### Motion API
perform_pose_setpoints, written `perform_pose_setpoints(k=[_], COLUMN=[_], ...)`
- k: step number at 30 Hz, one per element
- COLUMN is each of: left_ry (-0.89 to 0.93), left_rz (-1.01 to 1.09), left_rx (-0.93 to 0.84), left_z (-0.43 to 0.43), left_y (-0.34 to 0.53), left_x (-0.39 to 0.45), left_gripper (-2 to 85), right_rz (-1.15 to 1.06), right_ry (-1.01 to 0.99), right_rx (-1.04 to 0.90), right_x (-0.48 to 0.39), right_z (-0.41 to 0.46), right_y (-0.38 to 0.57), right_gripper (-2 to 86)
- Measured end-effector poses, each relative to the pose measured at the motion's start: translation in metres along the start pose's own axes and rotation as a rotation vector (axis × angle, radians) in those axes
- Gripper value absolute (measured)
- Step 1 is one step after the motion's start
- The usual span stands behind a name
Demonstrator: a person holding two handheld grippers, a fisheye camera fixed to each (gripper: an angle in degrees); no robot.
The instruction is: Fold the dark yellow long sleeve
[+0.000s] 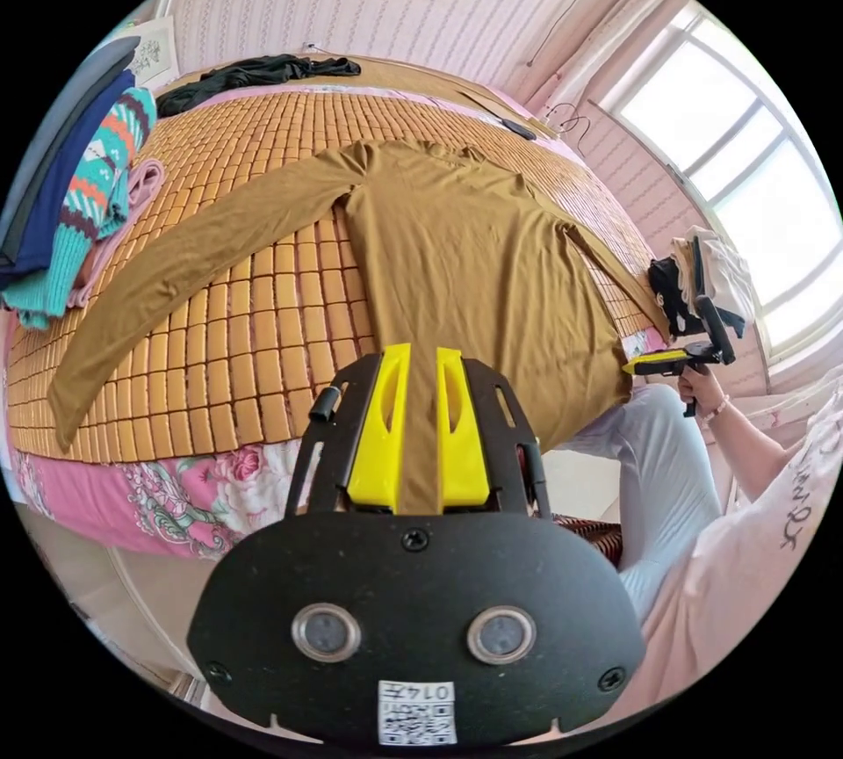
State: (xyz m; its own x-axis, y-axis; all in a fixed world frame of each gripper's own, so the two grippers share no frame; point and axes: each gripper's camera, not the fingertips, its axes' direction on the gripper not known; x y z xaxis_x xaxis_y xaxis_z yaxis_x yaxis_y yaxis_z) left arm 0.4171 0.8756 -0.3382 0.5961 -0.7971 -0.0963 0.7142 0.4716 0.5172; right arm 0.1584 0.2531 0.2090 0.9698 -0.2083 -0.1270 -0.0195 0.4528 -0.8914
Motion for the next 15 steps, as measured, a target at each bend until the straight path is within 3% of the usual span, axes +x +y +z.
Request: perform_pose_setpoints(k=[10, 15], left_ry=[-0.112, -0.213], left_rz=[0.050, 0.047], left_rx=[-0.106, -0.164], left_z=[0.022, 0.045], left_y=[0.035, 0.044], left_x=[0.045, 0.050], left_gripper=[6.4, 6.5], right_rz=[0.052, 0.046], right_ry=[-0.082, -0.039], right_rx=[0.065, 0.000], right_x=[0.014, 0.011], right_z=[-0.043, -0.049], right_y=[0.050, 0.058], right_gripper=[3.3, 6.9])
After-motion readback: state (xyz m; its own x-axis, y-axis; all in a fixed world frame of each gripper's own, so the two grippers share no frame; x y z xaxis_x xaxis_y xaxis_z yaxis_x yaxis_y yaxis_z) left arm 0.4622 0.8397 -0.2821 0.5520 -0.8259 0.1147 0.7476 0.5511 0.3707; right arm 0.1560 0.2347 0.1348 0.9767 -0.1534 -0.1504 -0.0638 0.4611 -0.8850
